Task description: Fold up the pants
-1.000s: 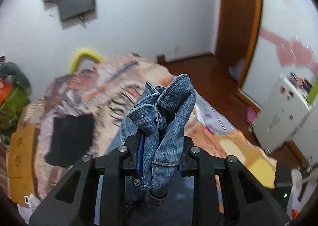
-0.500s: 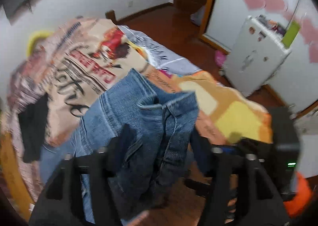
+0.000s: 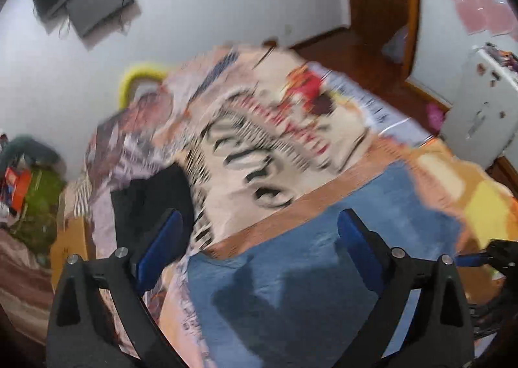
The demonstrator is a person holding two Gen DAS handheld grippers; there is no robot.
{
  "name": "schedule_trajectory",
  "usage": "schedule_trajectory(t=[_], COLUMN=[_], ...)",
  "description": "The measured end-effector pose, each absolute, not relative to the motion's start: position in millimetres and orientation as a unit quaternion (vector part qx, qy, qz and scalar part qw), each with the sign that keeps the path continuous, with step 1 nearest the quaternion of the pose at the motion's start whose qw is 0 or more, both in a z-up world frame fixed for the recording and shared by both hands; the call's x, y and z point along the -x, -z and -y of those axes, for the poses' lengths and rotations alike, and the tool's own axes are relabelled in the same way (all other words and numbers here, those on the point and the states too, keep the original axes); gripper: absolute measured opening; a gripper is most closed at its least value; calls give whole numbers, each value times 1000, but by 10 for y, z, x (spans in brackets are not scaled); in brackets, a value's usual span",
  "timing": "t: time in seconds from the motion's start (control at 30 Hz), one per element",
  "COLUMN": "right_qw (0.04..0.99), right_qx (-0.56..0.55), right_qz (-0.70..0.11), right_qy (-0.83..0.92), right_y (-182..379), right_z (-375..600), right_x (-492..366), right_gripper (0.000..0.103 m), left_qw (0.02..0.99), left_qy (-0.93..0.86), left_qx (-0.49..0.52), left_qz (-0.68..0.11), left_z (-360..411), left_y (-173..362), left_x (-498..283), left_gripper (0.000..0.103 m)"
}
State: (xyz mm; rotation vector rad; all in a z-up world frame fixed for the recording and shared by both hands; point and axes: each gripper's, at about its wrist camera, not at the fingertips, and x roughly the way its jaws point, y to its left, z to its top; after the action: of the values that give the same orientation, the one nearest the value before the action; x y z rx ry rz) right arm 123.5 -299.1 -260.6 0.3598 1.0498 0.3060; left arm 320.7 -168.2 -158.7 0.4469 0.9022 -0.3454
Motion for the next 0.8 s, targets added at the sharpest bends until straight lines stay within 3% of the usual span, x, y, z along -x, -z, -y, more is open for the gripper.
schedule_trajectory(t=[0.47,0.8], right_qw=[823,838], right_qx=[-122,-92], right_qz=[-533,-521], right_qy=[-155,-130], right_y=[2659,2533], right_z=[2704,2649], right_x=[-1601,-1890], right_gripper=[78,78], left_qw=[788,781], left_qy=[107,131], left_qx=[-237,-94], left_qz=[-558,-604], left_z=[1003,29], left_y=[2918,3037], left_x=[-4134,-3754], left_gripper=[98,98])
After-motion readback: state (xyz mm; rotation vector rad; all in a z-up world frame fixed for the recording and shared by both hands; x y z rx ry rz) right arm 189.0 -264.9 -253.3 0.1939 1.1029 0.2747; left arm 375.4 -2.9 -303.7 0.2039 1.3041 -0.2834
